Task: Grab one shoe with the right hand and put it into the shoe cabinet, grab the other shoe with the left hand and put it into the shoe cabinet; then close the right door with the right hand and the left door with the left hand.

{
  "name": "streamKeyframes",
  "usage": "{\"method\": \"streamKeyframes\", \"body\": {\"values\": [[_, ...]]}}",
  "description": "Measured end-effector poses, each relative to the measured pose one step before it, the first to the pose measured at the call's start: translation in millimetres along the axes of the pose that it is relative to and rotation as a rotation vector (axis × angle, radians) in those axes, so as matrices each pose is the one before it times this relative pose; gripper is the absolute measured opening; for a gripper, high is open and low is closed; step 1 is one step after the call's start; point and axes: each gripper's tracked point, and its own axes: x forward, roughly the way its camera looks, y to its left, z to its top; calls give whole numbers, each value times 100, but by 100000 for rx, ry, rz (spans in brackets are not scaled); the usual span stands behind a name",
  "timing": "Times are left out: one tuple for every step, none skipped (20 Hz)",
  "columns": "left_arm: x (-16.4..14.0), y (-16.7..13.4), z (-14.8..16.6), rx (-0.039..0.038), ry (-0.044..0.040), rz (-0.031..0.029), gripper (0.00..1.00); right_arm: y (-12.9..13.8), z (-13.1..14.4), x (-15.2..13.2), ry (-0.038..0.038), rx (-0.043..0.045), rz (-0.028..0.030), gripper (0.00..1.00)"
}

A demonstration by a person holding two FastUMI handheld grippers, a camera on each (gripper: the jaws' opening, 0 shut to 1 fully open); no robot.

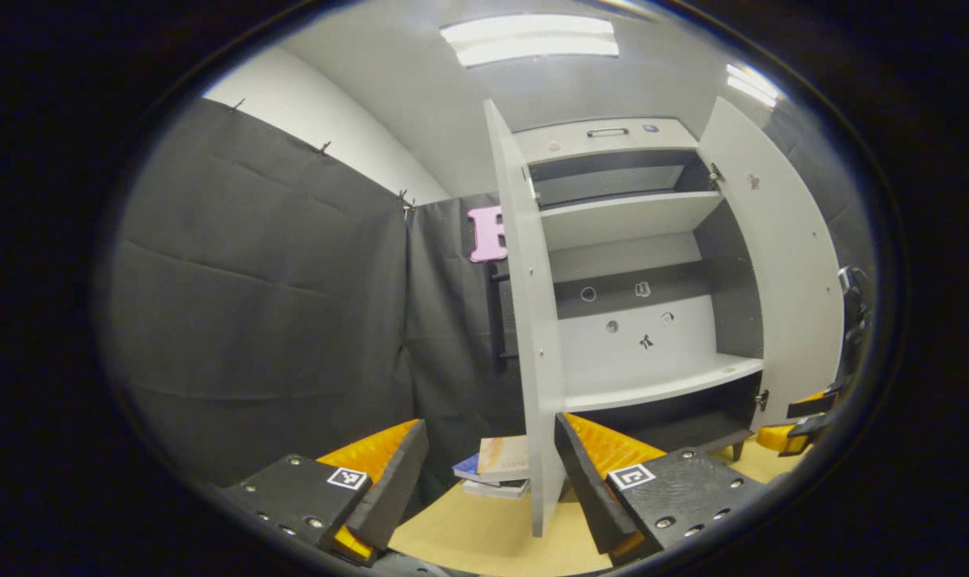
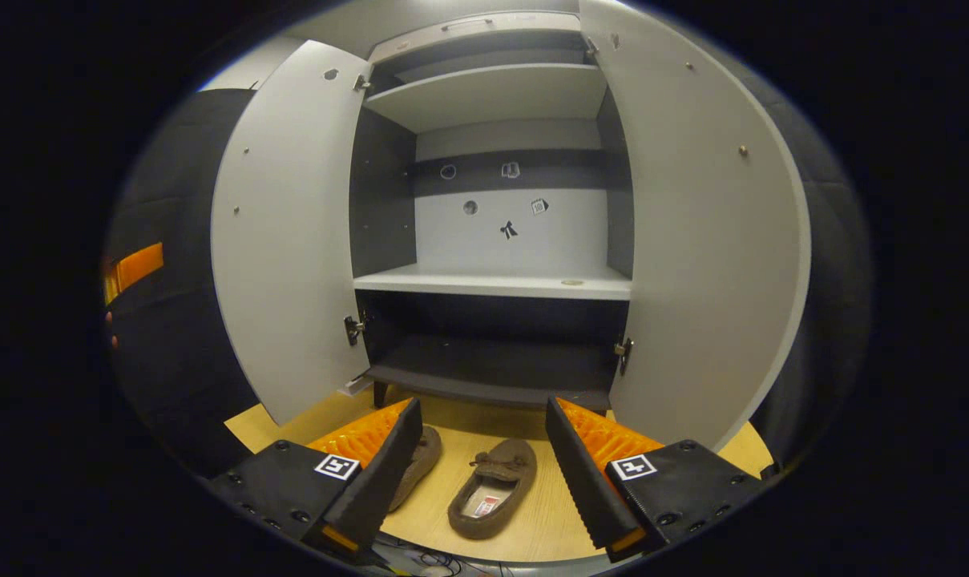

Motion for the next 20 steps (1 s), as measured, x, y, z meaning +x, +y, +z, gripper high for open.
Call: {"method": "streamKeyframes", "body": {"values": [[-18,355,-260,184,456,606,93,173,-1076,862,3305,169,246,98],[-25,403,-163,250,373,745,93,230,-1084,847,3130,128,247,98],[-67,316,-250,144,450,623,97,194,-910,944,3014,132,365,98],[-85,218,-196,102,692,509,96,186,-1057,905,3140,99,146,98],[154,242,-334,176,600,376,96,153,-976,855,3082,-16,211,98],[27,173,-123,417,415,491,92,96,-1033,775,2801,52,264,98],[76,174,-232,559,371,520,97,30,-966,689,3297,21,288,98],[75,53,-110,621,308,369,97,15,-951,608,3120,139,276,98],[73,138,-118,581,278,412,97,107,-888,729,3190,272,600,98],[45,36,-126,458,333,310,97,153,-956,702,3146,321,330,97],[89,17,-169,315,483,192,97,94,-741,717,2689,284,546,98],[3,53,-195,279,589,327,97,50,-785,612,2556,538,69,97],[46,195,-178,158,574,404,93,105,-559,449,2543,519,484,98],[-75,86,-145,156,448,443,97,58,-586,577,2222,341,-22,97],[-53,187,-188,94,510,524,97,-46,-327,528,1650,203,-166,96],[-20,174,-346,66,637,631,97,-50,-191,532,1235,354,-125,95],[25,204,-174,-104,565,528,97,50,-316,629,1536,274,248,89],[-48,70,-254,-170,639,413,96,27,-317,650,1541,119,-194,89],[17,115,-135,-100,658,372,97,148,-153,510,1531,517,424,88],[-38,111,-203,11,506,370,93,167,-416,631,2053,411,377,82]]}}
